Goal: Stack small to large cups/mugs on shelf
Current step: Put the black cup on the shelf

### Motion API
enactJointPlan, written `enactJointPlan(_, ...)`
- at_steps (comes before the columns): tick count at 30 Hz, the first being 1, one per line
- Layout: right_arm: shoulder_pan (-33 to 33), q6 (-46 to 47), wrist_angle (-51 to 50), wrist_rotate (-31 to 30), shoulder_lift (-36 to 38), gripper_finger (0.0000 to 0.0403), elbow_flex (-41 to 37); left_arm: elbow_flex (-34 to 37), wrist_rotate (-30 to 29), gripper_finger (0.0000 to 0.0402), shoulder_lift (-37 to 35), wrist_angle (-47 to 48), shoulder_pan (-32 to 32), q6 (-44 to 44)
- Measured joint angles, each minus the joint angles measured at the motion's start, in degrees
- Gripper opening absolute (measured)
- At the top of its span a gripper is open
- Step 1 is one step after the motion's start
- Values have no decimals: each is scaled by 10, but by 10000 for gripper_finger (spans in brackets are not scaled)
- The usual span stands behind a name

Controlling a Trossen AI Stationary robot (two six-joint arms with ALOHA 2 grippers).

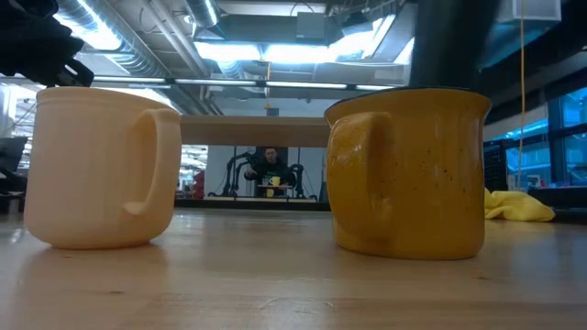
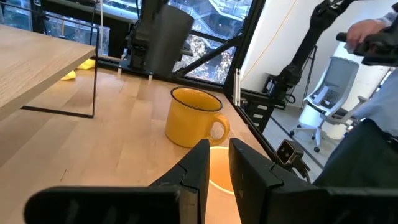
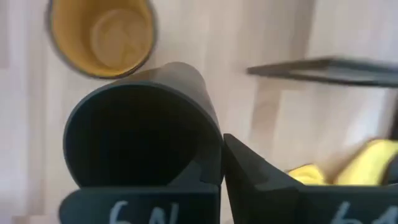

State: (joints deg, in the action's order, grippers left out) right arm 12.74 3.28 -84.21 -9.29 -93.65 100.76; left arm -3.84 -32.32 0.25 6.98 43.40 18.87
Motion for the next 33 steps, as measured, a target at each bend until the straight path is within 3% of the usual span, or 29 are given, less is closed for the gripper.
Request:
enactJointPlan(7,-81,-62,-32,43,-95,8,179,0,0,55,0,0,0,0)
enactJointPlan(14,-150,-80,-60,43,-169,9,338,0,0,55,0,0,0,0)
enactJointPlan(22,-230,-22,-56,-3,-184,10,330,0,0,55,0,0,0,0)
enactJointPlan(33,-278,89,-36,22,-184,10,330,0,0,55,0,0,0,0)
